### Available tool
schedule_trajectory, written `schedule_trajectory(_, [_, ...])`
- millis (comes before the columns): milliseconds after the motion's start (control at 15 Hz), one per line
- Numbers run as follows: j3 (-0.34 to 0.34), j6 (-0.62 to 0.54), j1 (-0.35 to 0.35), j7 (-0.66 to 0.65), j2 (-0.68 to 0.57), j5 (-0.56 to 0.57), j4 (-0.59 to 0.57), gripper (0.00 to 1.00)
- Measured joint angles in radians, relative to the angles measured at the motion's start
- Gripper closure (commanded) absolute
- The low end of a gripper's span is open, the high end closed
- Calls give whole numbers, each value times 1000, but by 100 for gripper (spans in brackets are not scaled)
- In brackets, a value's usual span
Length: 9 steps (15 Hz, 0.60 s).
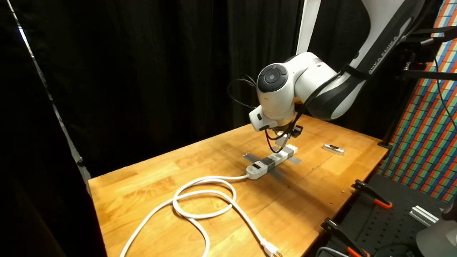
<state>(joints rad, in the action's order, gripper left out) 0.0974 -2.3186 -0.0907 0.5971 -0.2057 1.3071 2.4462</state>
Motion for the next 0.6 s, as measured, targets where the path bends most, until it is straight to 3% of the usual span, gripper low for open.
schedule_trajectory(600, [0, 15, 1, -31, -63, 3, -53, 77])
